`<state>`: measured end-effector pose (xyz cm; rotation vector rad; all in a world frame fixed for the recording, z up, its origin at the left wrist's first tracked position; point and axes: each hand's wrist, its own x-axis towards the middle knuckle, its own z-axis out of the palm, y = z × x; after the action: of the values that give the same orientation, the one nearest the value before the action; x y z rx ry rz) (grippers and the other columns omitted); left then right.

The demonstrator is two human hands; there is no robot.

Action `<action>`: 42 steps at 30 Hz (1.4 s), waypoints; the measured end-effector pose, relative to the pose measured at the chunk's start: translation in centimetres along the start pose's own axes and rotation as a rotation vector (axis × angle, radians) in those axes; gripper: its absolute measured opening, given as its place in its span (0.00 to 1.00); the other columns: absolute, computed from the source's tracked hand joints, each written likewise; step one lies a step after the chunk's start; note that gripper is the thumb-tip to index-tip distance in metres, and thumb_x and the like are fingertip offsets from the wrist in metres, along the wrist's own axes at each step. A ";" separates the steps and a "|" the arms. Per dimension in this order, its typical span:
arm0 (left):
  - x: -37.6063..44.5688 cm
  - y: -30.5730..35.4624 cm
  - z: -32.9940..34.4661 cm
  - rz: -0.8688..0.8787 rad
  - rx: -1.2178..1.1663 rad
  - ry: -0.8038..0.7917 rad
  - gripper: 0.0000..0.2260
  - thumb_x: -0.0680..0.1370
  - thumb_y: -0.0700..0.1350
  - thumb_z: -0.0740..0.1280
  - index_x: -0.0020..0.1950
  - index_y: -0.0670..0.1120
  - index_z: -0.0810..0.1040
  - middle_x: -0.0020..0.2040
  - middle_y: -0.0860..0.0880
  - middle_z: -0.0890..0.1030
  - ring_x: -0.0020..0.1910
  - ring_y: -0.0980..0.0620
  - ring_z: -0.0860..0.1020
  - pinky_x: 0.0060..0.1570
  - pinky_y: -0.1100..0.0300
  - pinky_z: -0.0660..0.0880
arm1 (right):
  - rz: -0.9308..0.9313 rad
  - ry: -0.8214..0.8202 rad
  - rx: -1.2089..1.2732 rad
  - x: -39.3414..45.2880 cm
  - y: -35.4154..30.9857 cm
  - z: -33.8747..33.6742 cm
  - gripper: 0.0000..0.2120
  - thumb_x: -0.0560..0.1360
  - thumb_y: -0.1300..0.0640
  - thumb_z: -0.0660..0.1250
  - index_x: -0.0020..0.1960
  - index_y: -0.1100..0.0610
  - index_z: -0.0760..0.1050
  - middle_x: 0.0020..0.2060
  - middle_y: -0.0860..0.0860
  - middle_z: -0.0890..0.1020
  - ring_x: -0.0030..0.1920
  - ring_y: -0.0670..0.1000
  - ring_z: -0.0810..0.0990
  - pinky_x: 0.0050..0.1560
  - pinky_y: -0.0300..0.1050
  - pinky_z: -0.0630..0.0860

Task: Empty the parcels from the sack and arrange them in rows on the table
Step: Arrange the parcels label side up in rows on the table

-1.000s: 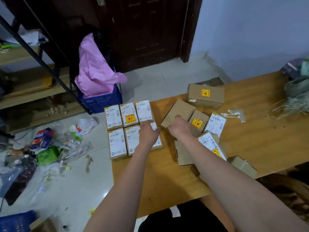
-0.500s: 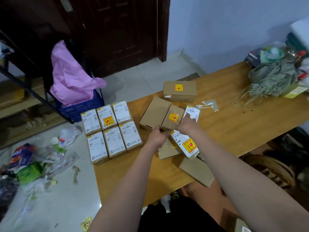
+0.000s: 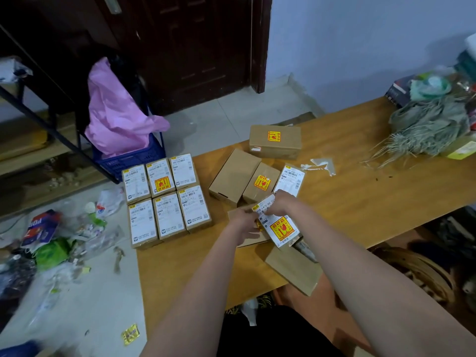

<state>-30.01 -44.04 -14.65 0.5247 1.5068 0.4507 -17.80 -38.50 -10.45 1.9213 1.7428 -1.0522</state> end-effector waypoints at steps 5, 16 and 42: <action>0.2 0.8 0.2 0.037 -0.051 0.061 0.13 0.81 0.38 0.62 0.65 0.35 0.74 0.56 0.36 0.81 0.49 0.39 0.82 0.44 0.52 0.81 | -0.034 0.005 0.003 0.5 -0.3 -0.5 0.28 0.75 0.49 0.71 0.69 0.61 0.68 0.62 0.56 0.77 0.60 0.56 0.77 0.55 0.44 0.74; -0.1 2.4 -3.4 0.196 -0.107 0.184 0.16 0.80 0.47 0.65 0.67 0.44 0.74 0.56 0.46 0.82 0.52 0.48 0.80 0.50 0.53 0.79 | -0.084 -0.006 0.324 1.0 -3.0 -3.3 0.24 0.74 0.47 0.72 0.63 0.60 0.71 0.54 0.55 0.80 0.47 0.54 0.79 0.39 0.45 0.74; -6.4 -12.6 -19.4 0.021 -0.321 0.534 0.14 0.78 0.46 0.69 0.62 0.42 0.75 0.48 0.44 0.84 0.43 0.46 0.83 0.38 0.51 0.81 | -0.143 -0.326 0.292 -3.3 -17.2 13.4 0.29 0.70 0.56 0.78 0.66 0.61 0.71 0.64 0.56 0.78 0.62 0.58 0.77 0.56 0.53 0.79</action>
<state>-50.07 -57.10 -16.65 0.1681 1.8873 0.8815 -38.03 -46.81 -13.20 1.6749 1.6287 -1.6476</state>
